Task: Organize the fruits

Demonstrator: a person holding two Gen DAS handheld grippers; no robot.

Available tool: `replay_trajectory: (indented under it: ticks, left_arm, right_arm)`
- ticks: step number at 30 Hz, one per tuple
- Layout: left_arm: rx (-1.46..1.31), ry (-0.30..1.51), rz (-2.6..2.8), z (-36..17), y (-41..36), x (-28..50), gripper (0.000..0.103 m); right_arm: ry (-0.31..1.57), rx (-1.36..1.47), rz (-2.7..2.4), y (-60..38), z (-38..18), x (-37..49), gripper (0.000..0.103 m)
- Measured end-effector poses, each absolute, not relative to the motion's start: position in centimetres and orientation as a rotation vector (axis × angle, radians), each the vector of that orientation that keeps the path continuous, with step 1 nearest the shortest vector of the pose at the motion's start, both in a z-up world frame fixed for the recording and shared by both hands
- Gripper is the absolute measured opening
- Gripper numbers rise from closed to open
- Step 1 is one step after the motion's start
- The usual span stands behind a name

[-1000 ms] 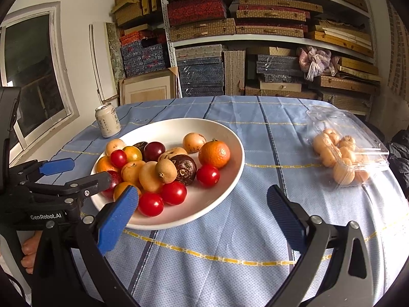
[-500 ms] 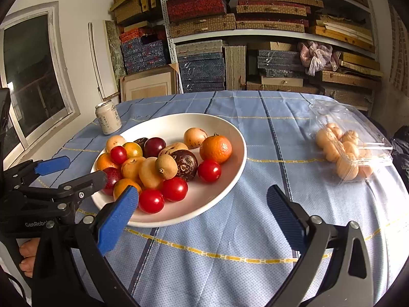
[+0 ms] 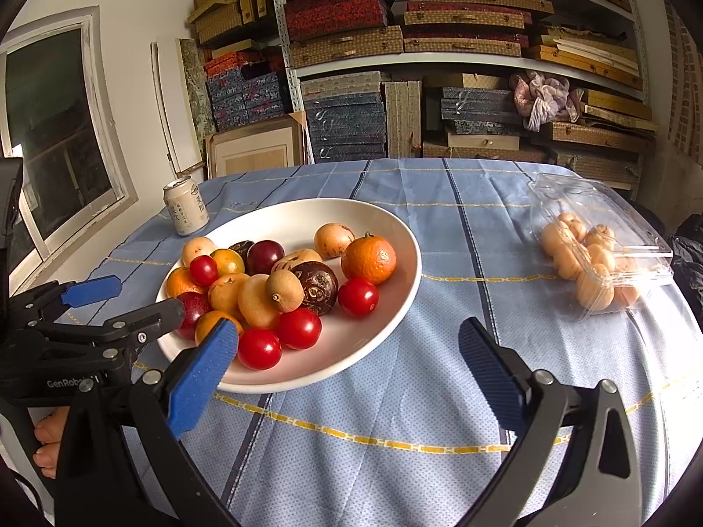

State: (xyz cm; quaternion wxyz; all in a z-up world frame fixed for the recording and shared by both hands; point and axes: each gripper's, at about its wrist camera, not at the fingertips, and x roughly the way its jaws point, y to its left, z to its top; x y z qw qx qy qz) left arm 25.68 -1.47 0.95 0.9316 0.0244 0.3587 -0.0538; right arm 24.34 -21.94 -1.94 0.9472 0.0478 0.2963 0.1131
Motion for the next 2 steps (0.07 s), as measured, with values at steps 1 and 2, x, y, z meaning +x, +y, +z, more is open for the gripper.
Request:
replay_trajectory:
  ticks: [1,2]
  left_arm:
    - [0.047,0.733,-0.106,0.95,-1.40,25.70,0.099]
    - [0.044,0.736,-0.106,0.95,-1.33,25.74,0.099]
  right_arm:
    - [0.603,0.097,0.230,-21.94,-1.94,24.33,0.099]
    - [0.602,0.097,0.230,-21.93,-1.95,24.32,0.099]
